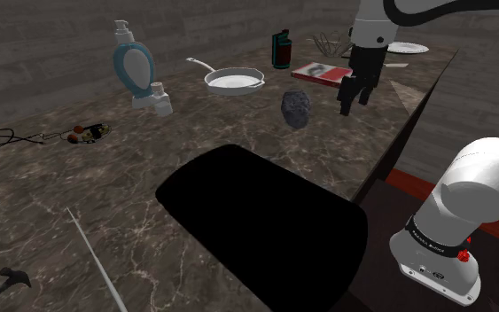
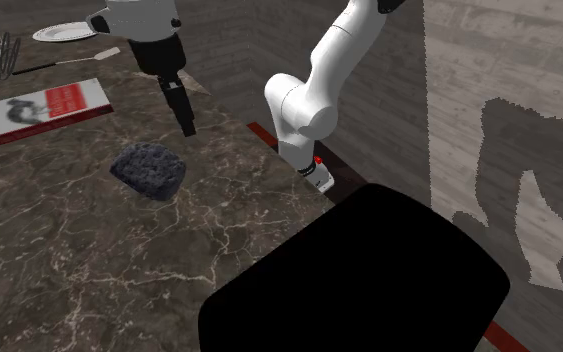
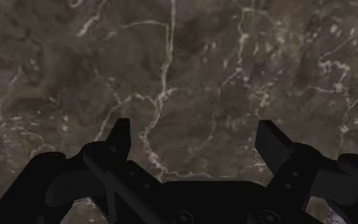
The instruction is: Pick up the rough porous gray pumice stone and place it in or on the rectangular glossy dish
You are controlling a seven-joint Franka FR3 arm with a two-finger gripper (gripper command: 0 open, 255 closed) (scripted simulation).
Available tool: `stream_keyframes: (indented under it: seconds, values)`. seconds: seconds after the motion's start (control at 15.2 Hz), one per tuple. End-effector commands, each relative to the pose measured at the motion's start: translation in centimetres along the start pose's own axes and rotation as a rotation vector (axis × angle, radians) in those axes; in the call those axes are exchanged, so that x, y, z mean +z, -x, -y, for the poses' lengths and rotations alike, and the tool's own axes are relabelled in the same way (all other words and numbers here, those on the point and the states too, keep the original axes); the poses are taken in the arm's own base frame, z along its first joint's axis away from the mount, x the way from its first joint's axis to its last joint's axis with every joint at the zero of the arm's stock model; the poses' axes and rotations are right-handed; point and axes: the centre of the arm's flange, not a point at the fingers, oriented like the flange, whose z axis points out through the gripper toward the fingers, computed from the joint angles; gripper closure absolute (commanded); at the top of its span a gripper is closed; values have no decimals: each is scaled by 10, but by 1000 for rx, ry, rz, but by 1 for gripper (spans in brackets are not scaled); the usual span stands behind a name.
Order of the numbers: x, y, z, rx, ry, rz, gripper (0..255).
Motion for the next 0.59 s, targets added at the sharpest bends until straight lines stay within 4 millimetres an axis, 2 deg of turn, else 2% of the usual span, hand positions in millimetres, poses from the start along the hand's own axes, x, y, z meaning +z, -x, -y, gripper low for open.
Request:
stream_keyframes:
  seconds: [0.0,0.53]
  values:
    - [0,0,0,0,0,0,0]
    - [-43,-40,104,140,80,115,0]
